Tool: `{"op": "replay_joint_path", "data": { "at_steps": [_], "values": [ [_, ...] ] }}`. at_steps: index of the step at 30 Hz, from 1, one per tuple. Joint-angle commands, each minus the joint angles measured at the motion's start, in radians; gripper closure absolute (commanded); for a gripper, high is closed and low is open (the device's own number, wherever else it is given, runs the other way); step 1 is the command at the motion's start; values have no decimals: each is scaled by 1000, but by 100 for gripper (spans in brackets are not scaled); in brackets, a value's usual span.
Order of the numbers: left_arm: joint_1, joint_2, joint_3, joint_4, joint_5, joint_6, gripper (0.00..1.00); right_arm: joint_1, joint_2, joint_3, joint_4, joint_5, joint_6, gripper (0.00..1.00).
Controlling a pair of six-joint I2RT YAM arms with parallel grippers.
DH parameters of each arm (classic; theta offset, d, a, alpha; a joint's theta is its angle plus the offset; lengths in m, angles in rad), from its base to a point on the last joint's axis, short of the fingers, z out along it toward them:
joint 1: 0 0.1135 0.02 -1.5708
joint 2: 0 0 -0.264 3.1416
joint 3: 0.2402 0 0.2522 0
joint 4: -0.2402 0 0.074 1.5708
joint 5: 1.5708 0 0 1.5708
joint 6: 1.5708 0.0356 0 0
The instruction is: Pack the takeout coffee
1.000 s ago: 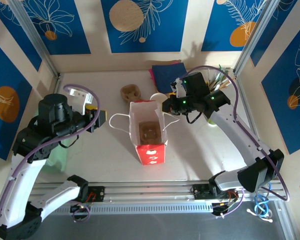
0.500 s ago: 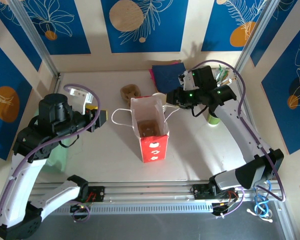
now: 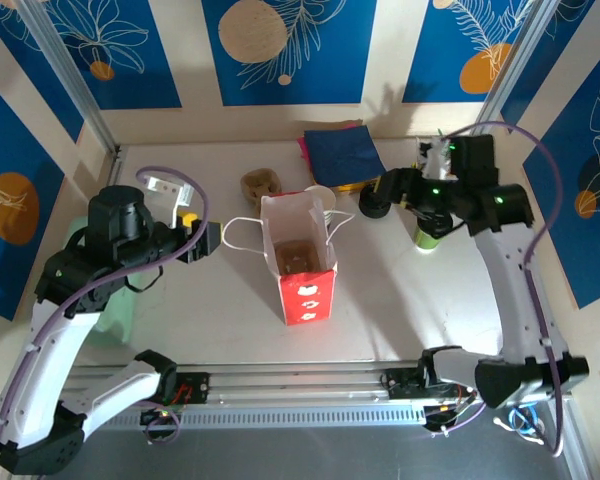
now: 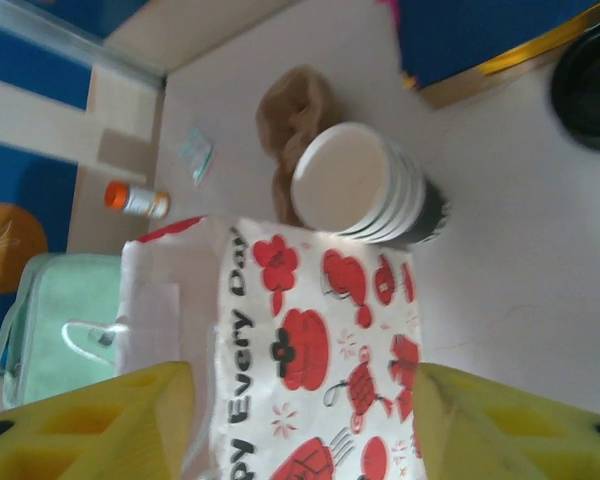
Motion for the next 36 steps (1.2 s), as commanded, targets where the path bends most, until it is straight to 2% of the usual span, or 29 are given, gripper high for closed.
{"op": "replay_joint_path", "data": {
  "at_steps": [1, 5, 8, 14, 17, 27, 36],
  "values": [
    [-4, 3, -23, 46, -8, -5, 31, -117, -60, -75, -54, -20, -67, 32],
    [-4, 11, -49, 73, -5, 0, 27, -315, -48, -123, -94, -83, -113, 28],
    [-4, 16, -70, 88, -12, 2, 26, -388, -10, -145, -119, -40, -150, 26],
    [-4, 16, -136, 131, -15, -10, 24, -373, 108, -111, -154, 91, -139, 19],
    [-4, 13, -162, 145, -12, -9, 23, -340, 166, -81, -178, 199, -126, 16],
    [-2, 10, -198, 169, 10, 29, 22, -245, 334, -19, -186, 440, -143, 13],
    [-1, -1, -221, 169, 0, 61, 22, -241, 433, 0, -141, 435, -203, 9]
  ]
}}
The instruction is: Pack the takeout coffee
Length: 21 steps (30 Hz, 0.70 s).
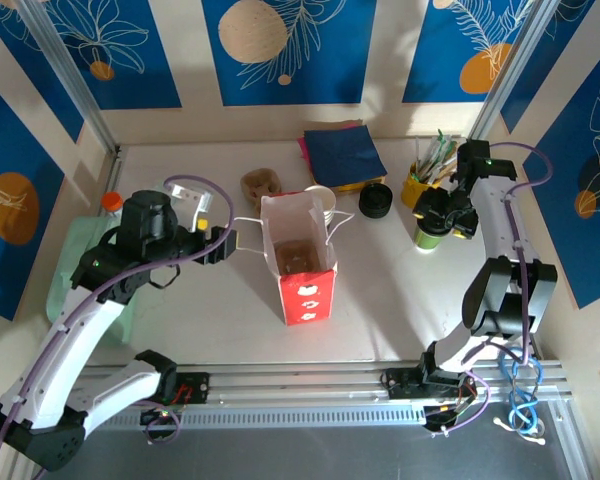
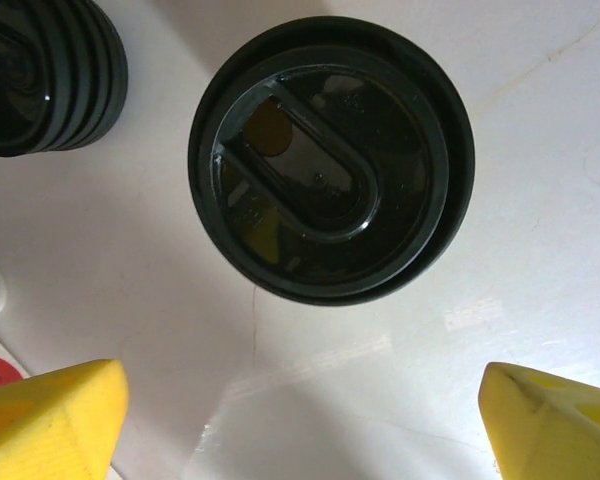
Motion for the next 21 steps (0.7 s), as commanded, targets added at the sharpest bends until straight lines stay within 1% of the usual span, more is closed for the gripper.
{"op": "replay_joint_path", "data": {
  "at_steps": [1, 6, 8, 11, 15, 21],
  "values": [
    [-1, -19, -16, 13, 5, 30, 22, 1, 30, 35, 13, 6, -42, 9],
    [-1, -21, -26, 17, 2, 37, 22, -8, 63, 43, 67, -14, -69, 10],
    [-1, -18, -26, 18, 2, 38, 22, -15, 86, 60, 68, -18, -72, 10],
    [-1, -20, -26, 18, -4, 39, 22, -16, 112, 78, 61, 13, -74, 11],
    [-1, -20, -33, 20, -16, 43, 22, -19, 128, 84, 68, 3, -80, 13],
    [-1, -14, -38, 20, -26, 47, 22, -22, 161, 108, 48, 24, -76, 16]
  ]
}}
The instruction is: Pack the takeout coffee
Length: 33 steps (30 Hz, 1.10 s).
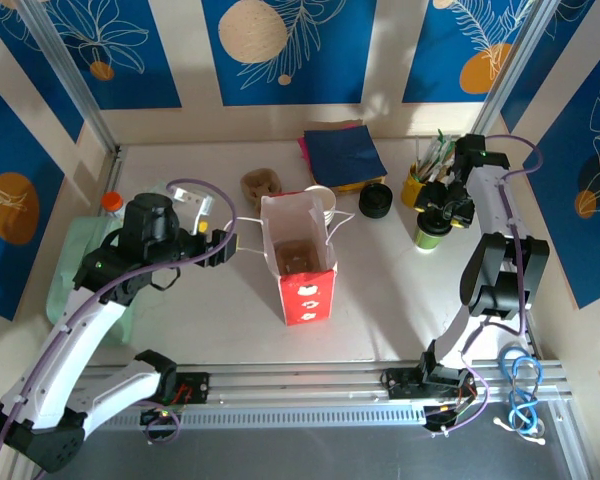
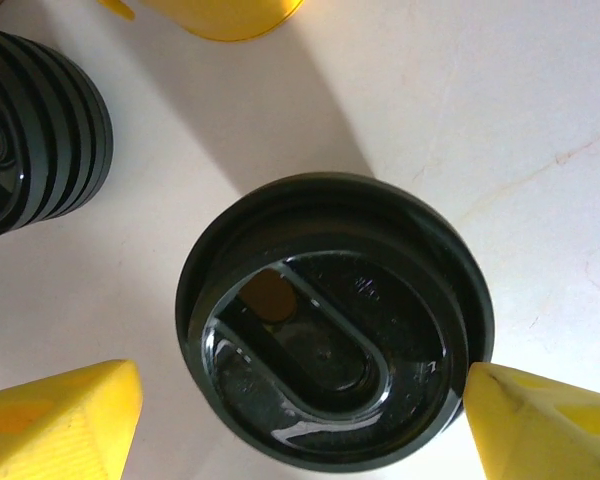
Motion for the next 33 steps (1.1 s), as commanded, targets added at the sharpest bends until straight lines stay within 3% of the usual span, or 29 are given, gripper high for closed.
{"op": "replay_joint_path", "data": {
  "at_steps": [1, 10, 18, 27, 33],
  "values": [
    [-1, -6, -9, 13, -15, 20, 22, -5, 16, 30, -27, 13, -10, 16],
    [0, 4, -9, 16, -20, 26, 22, 0, 43, 24, -25, 36, -10, 13],
    [8, 11, -10, 18, -19, 28, 22, 2, 60, 20, -20, 28, -8, 23],
    [19, 20, -15, 21, -11, 31, 22, 17, 97, 34, -50, 41, -1, 17],
    [26, 23, -16, 21, 1, 31, 22, 35, 101, 47, -72, 30, 6, 25]
  ]
}}
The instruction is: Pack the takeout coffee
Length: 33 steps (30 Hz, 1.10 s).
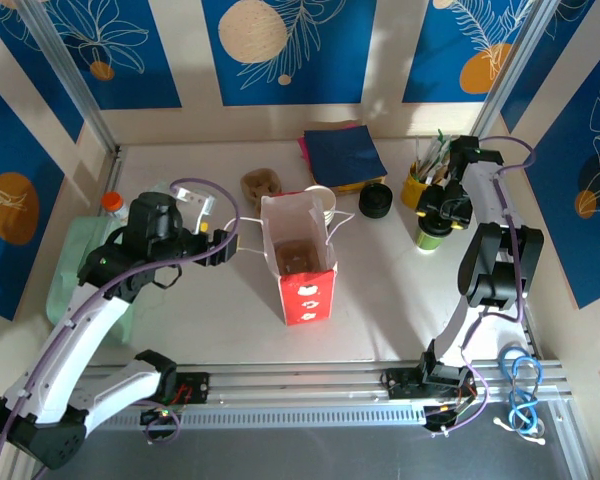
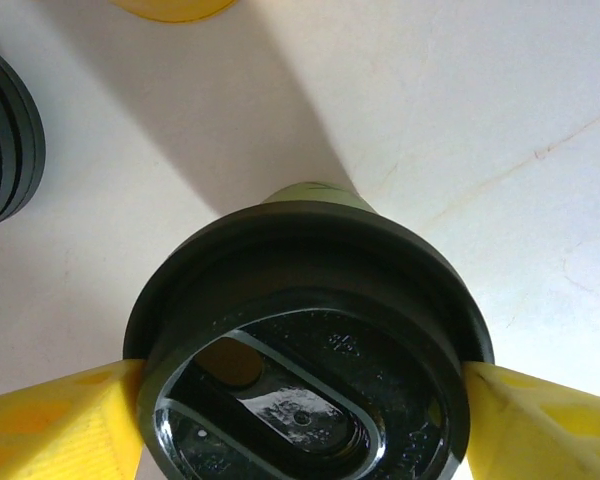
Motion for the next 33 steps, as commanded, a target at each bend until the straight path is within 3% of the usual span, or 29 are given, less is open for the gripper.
{"op": "replay_joint_path", "data": {
  "at_steps": [1, 12, 26, 33],
  "values": [
    [13, 0, -11, 23, 10, 21, 22, 23, 24, 12, -38, -31, 6, 26],
    [25, 4, -13, 26, 29, 17, 22, 94, -87, -53, -86, -47, 37, 26],
    [35, 3, -16, 26, 36, 18, 22, 341, -183, -132, -102, -19, 115, 25],
    [36, 3, -14, 26, 40, 16, 22, 400, -197, -185, -74, -22, 144, 25]
  ]
}}
